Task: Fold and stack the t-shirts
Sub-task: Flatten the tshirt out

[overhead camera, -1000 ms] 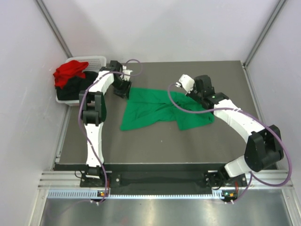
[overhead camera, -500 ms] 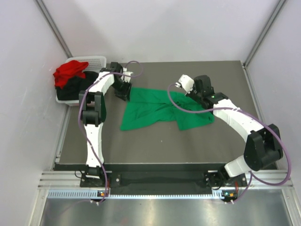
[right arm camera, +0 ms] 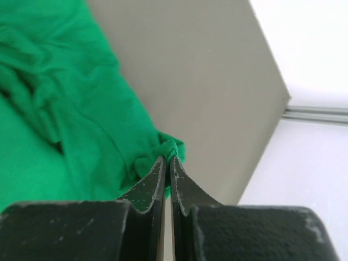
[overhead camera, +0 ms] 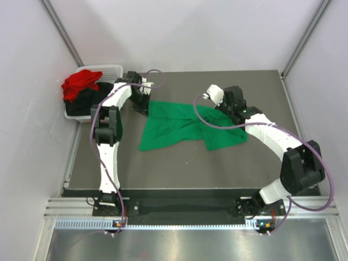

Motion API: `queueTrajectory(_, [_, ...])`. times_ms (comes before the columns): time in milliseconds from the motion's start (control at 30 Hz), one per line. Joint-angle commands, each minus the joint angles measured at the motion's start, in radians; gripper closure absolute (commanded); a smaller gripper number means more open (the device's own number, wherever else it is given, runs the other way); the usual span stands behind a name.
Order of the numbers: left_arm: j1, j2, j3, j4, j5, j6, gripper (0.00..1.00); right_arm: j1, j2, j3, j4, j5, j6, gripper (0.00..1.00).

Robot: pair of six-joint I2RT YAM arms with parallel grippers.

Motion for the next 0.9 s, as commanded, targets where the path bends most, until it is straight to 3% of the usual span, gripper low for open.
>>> queueTrajectory(0, [0.002,-0.116,0.047,0.02,-0.019,0.007,1.0,-0.048,0.014,0.013,0.125,0.089,-0.011,1.0])
queueTrajectory(167, [0.005,-0.186,0.087,0.069,-0.077,0.019,1.0,-0.135,0.092,0.12,0.153,0.115,-0.01,1.0])
queueTrajectory(467, [0.005,-0.197,0.115,0.085,-0.128,0.013,1.0,-0.153,0.446,0.474,0.191,0.123,-0.021,0.99])
queueTrajectory(533, [0.002,-0.191,0.115,0.08,-0.134,0.015,1.0,-0.154,0.526,0.534,0.206,0.172,-0.039,0.88])
queueTrajectory(567, [0.0,-0.19,0.11,0.08,-0.136,0.015,1.0,-0.156,0.544,0.554,0.211,0.189,-0.041,0.62])
queueTrajectory(667, [-0.011,-0.185,0.089,0.071,-0.137,0.025,1.0,-0.192,0.565,0.634,0.132,0.175,0.036,0.3])
queueTrajectory(733, [-0.02,-0.191,0.064,0.079,-0.137,0.027,1.0,-0.221,0.56,0.678,0.076,0.149,0.126,0.26])
queueTrajectory(867, [-0.029,-0.185,0.053,0.073,-0.142,0.032,1.0,-0.341,0.54,0.701,-0.118,-0.098,0.215,0.27])
